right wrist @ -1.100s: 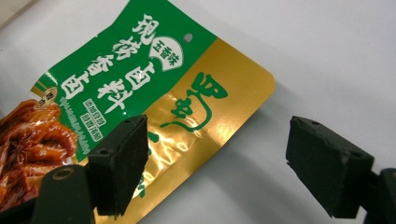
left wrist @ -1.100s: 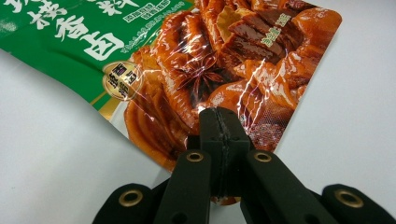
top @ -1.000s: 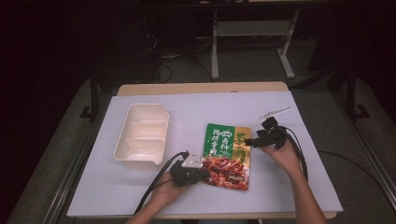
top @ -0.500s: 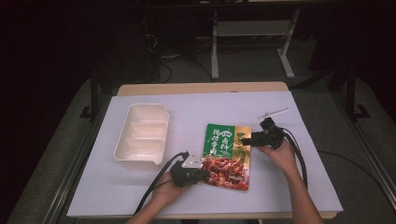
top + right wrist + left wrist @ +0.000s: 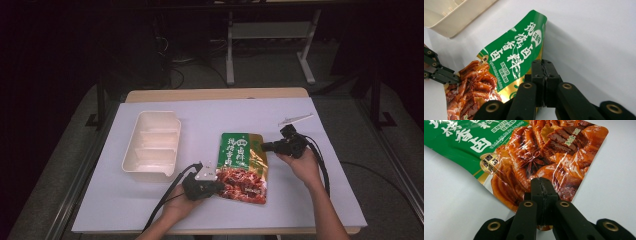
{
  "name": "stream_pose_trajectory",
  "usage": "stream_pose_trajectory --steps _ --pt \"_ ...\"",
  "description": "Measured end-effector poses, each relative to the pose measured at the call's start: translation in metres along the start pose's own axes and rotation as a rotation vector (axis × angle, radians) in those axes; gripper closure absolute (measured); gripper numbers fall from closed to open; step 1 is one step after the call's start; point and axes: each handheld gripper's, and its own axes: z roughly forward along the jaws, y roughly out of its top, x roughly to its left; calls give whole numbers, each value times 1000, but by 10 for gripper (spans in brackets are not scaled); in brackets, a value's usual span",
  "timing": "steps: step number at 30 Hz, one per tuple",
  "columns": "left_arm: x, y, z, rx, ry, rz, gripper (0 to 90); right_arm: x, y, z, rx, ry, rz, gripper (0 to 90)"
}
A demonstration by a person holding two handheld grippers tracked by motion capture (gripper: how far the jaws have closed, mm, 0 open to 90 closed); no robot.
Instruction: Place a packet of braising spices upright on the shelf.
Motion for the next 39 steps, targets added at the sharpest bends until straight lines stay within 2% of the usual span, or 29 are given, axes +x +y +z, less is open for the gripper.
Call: stream_pose_trajectory --steps 5,6,11,21,25,28,30,32,36,38,39 --pt "0 0 0 -1 1 1 899 6 6 -2 -19 27 -13 897" --pt "-1 -1 0 -5 5 -2 898 8 6 0 -19 29 -24 875" --pt "-2 -1 0 -6 10 -2 898 1 -1 11 31 61 11 754" --pt "-1 -1 0 -7 8 0 898 -6 -7 35 91 78 46 709" --pt "0 -1 0 -10 3 -4 898 -10 -9 40 86 102 83 737" --pt "-1 -1 0 -8 9 0 898 -11 -9 41 61 167 99 776" --pt "-1 -1 0 -8 7 -4 898 -8 -8 43 75 166 80 790" --pt "-1 -1 0 -9 6 -7 898 -5 -6 46 95 145 58 799" --pt "-1 -2 0 -12 9 -15 897 -3 -6 46 89 115 46 874" --pt "-1 -2 0 -14 9 -17 897 -2 -6 45 84 117 47 877" --pt "-2 -3 -1 -19 10 -10 891 0 -4 43 79 114 32 884"
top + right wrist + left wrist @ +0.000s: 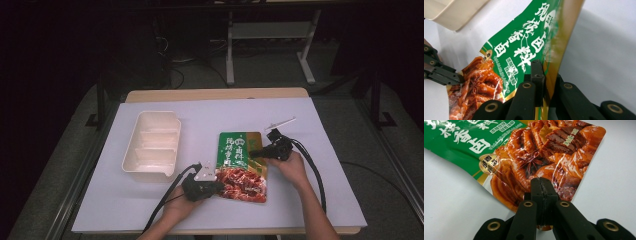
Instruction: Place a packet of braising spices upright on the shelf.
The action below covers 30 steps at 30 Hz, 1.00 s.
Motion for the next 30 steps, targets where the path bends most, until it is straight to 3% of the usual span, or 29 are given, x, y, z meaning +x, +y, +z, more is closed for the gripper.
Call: stream_pose_trajectory --steps 7,11,14,21,30 --pt "-1 0 -3 -5 -6 -9 826 6 3 -11 -40 14 -13 892" --pt "-2 0 -6 -17 -36 -25 755 13 5 -19 -81 29 -31 892" --pt "-7 -1 -18 -60 -59 -34 719 19 8 -25 -110 29 -49 893" --pt "-10 -6 -37 -95 -78 -43 631 36 16 -40 -152 28 -81 894" --pt "-15 -18 -57 -122 -39 -31 496 62 29 -53 -184 8 -140 894"
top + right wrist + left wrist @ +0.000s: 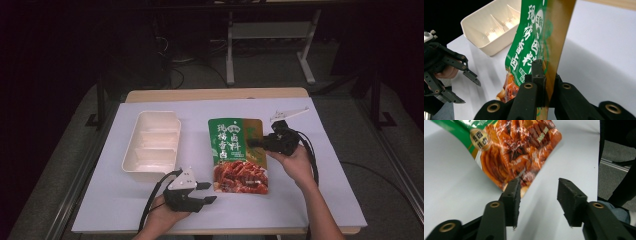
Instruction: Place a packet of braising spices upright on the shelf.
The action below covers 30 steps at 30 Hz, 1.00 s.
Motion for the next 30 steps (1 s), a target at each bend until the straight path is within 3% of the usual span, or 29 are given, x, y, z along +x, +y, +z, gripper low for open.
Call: stream_pose_trajectory --steps 7,15,19,30 --pt "-5 -9 -7 -1 14 4 401 16 12 -7 -30 -18 -47 898" --pt "-8 -16 -13 -8 19 15 365 28 22 -13 -43 -28 -74 898" --pt "-9 -17 -17 -25 46 23 352 33 27 -16 -57 -36 -84 898" --pt "-8 -20 -18 -43 51 17 300 48 48 -21 -89 -95 -122 899"
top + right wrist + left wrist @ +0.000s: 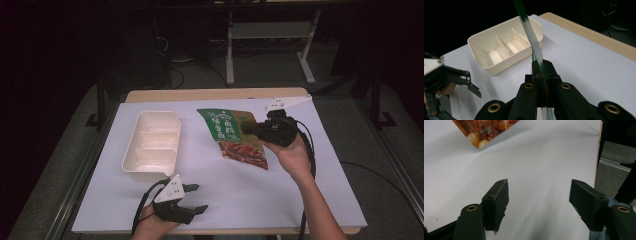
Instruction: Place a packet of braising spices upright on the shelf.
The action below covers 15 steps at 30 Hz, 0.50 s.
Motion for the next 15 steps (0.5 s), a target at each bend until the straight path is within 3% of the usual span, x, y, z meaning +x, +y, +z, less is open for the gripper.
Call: stream_pose_trajectory --steps 15 --pt "0 -1 1 3 -22 -6 228 8 38 26 -38 21 -25 899"
